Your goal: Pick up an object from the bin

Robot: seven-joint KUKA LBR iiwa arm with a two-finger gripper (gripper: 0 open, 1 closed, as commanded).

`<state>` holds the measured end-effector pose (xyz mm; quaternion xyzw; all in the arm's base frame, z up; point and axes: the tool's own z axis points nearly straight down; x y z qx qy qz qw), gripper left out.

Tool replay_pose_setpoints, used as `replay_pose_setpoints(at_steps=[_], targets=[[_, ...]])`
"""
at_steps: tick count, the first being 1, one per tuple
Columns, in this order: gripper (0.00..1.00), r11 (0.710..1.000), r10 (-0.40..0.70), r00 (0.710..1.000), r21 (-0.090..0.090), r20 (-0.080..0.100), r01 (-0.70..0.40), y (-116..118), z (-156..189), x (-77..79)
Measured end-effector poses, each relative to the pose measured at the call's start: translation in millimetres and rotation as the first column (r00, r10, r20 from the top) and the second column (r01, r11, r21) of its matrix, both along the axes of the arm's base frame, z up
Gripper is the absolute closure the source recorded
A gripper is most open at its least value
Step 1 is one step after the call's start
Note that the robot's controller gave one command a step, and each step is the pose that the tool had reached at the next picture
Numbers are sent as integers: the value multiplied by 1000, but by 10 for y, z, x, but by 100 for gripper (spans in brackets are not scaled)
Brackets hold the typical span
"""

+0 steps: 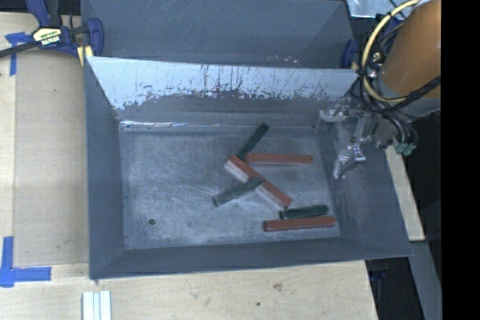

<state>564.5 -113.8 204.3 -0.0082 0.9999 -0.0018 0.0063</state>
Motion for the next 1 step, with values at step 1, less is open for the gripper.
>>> replay_pose_setpoints(at_steps=[1], targets=[[100, 995, 102, 995, -1, -2, -102, 397, -1291, -150]])
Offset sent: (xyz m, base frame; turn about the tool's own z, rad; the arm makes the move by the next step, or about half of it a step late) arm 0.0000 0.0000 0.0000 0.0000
